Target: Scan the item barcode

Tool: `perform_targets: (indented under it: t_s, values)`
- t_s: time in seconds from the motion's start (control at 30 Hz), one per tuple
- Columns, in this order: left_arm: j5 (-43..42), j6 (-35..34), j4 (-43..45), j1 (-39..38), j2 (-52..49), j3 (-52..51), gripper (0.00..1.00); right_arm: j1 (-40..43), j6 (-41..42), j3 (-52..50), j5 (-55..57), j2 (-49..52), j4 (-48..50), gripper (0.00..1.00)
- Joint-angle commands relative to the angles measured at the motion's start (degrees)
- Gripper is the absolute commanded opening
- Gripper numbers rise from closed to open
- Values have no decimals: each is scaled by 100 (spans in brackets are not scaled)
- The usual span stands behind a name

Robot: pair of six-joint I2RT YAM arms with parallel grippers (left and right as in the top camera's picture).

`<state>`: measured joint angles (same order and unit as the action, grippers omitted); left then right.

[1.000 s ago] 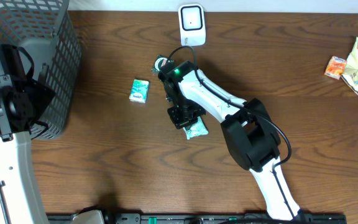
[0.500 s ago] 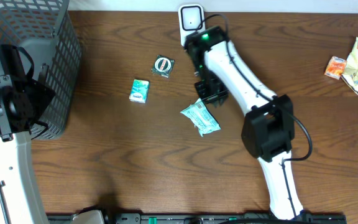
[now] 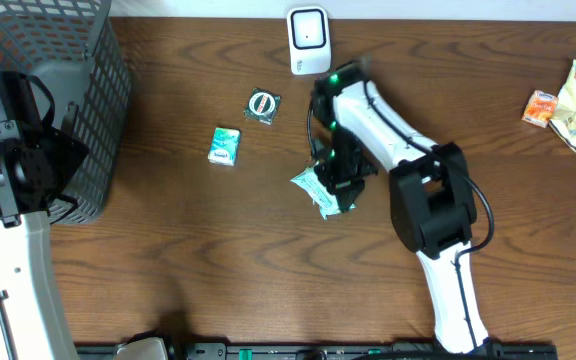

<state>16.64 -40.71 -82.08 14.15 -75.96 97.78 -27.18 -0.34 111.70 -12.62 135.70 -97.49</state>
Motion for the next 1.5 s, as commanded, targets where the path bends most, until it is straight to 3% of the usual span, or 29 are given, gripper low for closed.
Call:
perform_targets:
  t_s: [0.0, 0.2, 0.53, 0.83, 0.97, 1.13, 1.27, 1.47]
  values:
    - [57, -50, -13, 31, 42, -11, 98, -24, -94, -306, 168, -7, 33, 1]
    - [57, -50, -13, 31, 42, -11, 98, 79, 664, -435, 973, -7, 461, 1]
    - [57, -50, -13, 31, 42, -11, 98, 378, 721, -435, 232, -7, 1172, 1]
    - [57, -50, -13, 31, 42, -11, 98, 684, 1003, -243, 127, -7, 2756, 1]
    - [57, -50, -13, 31, 42, -11, 98, 1069, 1158, 658, -105, -7, 2184, 3]
    - [57, -50, -13, 31, 42, -11, 97, 1314, 544, 1405, -955, -7, 1016, 8]
    - [57, -50, -13, 31, 39, -11, 98, 1117, -566, 1231, -1451, -4, 0, 1]
    - [57, -50, -13, 31, 42, -11, 98, 459, -595, 651, -1283, -4, -4, 1]
